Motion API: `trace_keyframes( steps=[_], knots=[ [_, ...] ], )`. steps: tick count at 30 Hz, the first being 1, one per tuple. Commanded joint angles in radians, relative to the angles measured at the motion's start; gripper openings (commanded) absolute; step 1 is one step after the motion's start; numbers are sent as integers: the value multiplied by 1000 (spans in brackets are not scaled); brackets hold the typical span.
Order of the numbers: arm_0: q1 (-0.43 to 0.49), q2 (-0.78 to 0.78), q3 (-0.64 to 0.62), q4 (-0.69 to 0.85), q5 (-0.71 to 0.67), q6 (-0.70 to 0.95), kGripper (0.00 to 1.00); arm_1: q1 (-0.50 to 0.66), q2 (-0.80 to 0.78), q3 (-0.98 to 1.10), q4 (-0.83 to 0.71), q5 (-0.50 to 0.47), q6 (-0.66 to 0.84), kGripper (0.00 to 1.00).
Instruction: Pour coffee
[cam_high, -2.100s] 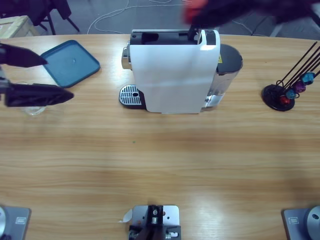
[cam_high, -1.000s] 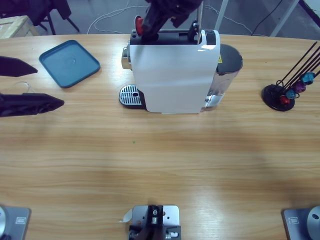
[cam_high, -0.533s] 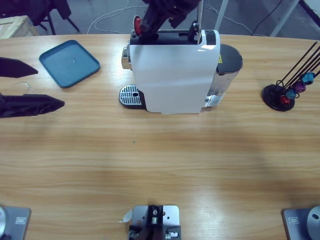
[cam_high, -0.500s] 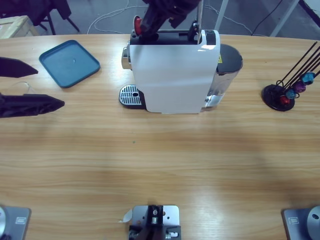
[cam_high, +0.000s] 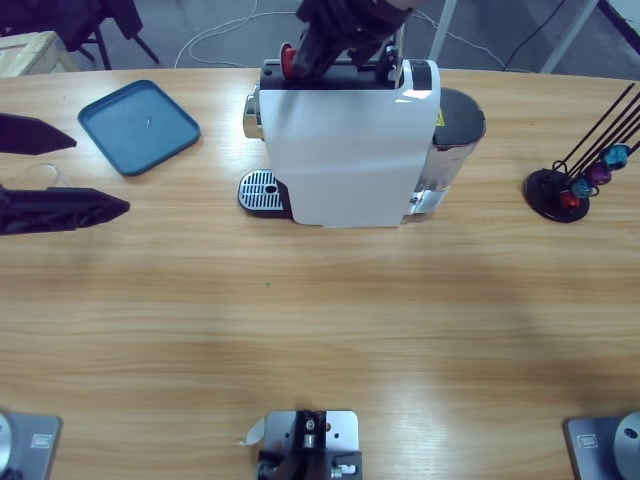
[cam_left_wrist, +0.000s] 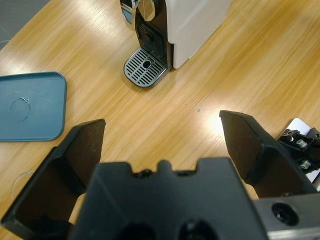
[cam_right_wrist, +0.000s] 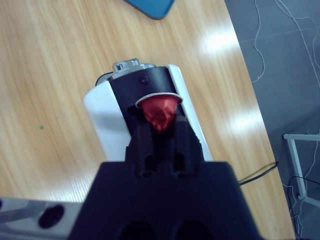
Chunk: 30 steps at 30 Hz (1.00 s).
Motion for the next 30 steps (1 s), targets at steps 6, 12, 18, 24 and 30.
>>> trace_keyframes(
  steps=[6, 12, 18, 24, 30],
  knots=[
    [-2, 29, 40, -16, 17, -12, 1000, -13, -11, 57, -24, 3, 31, 897],
    [-2, 29, 41, -16, 16, -12, 1000, -12, -23, 56, -37, -4, 38, 991],
    [-2, 36, 40, -24, 14, -12, 1000, 5, -70, 36, -50, -28, 39, 310],
    [-2, 29, 42, -27, 10, -14, 1000, 7, -59, 23, -38, -55, 114, 0],
    [-2, 31, 48, -27, 10, -15, 1000, 7, -51, 25, -57, -4, 183, 0]
  ],
)
